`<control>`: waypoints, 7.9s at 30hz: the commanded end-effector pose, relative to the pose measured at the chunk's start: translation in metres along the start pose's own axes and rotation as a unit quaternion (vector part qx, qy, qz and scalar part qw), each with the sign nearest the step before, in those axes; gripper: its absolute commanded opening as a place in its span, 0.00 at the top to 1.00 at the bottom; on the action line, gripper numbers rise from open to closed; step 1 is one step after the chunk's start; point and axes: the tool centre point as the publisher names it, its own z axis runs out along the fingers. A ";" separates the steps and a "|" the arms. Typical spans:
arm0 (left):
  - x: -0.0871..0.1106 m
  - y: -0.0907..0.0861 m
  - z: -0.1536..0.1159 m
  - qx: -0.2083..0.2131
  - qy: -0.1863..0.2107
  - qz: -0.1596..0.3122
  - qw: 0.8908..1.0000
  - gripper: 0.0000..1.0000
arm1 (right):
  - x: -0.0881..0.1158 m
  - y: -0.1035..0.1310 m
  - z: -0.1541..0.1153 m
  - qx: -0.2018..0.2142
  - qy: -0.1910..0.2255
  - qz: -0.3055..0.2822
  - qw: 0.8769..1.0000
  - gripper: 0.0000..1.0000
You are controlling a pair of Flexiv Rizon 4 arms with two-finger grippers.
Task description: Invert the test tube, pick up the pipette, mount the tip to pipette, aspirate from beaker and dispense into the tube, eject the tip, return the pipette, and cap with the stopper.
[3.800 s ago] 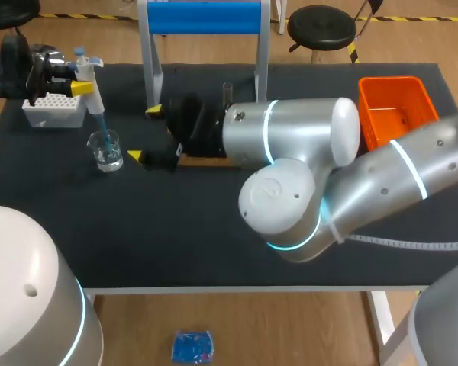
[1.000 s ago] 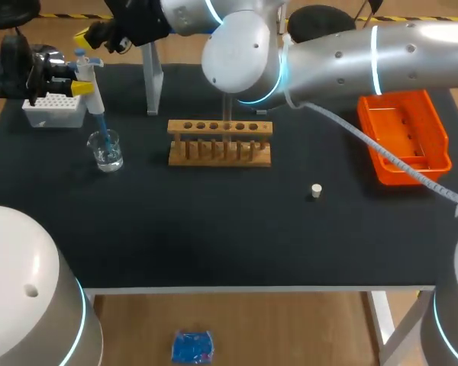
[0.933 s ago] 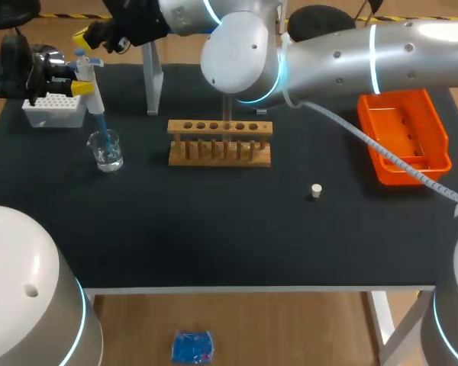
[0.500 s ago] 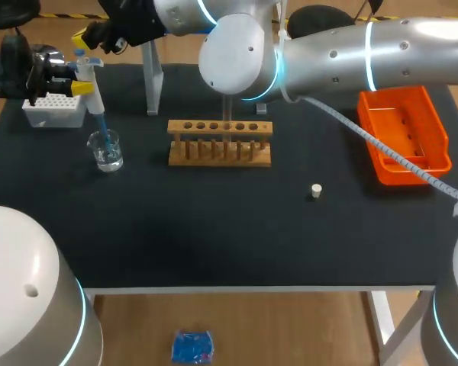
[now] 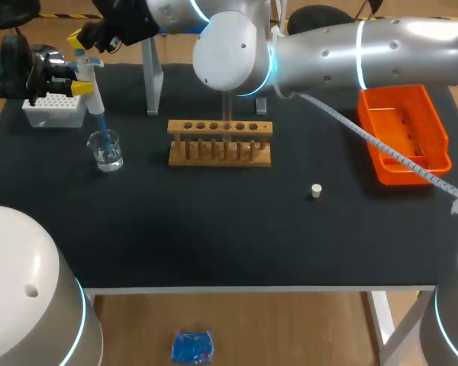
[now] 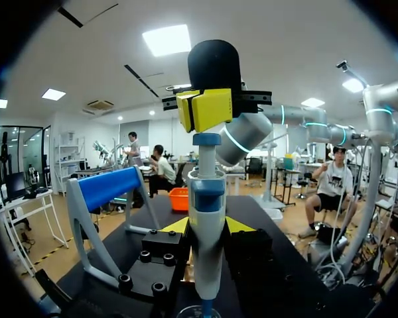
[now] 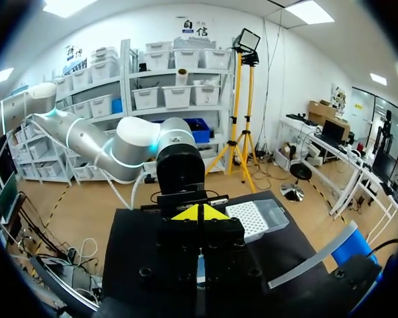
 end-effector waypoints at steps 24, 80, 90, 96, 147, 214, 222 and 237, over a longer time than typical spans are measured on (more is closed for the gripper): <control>-0.001 0.000 -0.001 0.000 0.002 0.000 1.000 1.00 | 0.007 0.000 -0.011 0.001 -0.009 0.000 1.000 1.00; -0.001 0.000 -0.001 0.000 0.002 0.000 1.000 1.00 | -0.002 -0.026 0.009 0.032 -0.005 0.005 0.999 1.00; -0.001 0.000 -0.001 0.000 0.002 0.000 1.000 1.00 | -0.002 -0.031 0.010 0.036 -0.004 0.008 0.999 1.00; -0.001 0.000 -0.001 0.000 0.002 0.000 1.000 1.00 | 0.000 -0.026 0.007 0.033 -0.005 0.005 0.999 1.00; -0.001 0.000 -0.001 0.000 0.002 0.000 1.000 1.00 | -0.012 -0.042 -0.197 0.010 -0.054 -0.137 0.989 0.00; -0.001 0.000 -0.001 0.000 0.002 0.000 1.000 1.00 | -0.086 -0.294 -0.256 -0.066 0.004 -0.086 0.994 0.00; -0.001 0.000 -0.001 0.000 0.002 0.000 1.000 1.00 | -0.084 -0.291 -0.257 -0.068 0.007 -0.089 0.994 0.00; -0.001 0.000 -0.001 0.000 0.002 0.000 1.000 1.00 | -0.075 -0.283 -0.263 -0.061 0.014 -0.103 0.993 0.00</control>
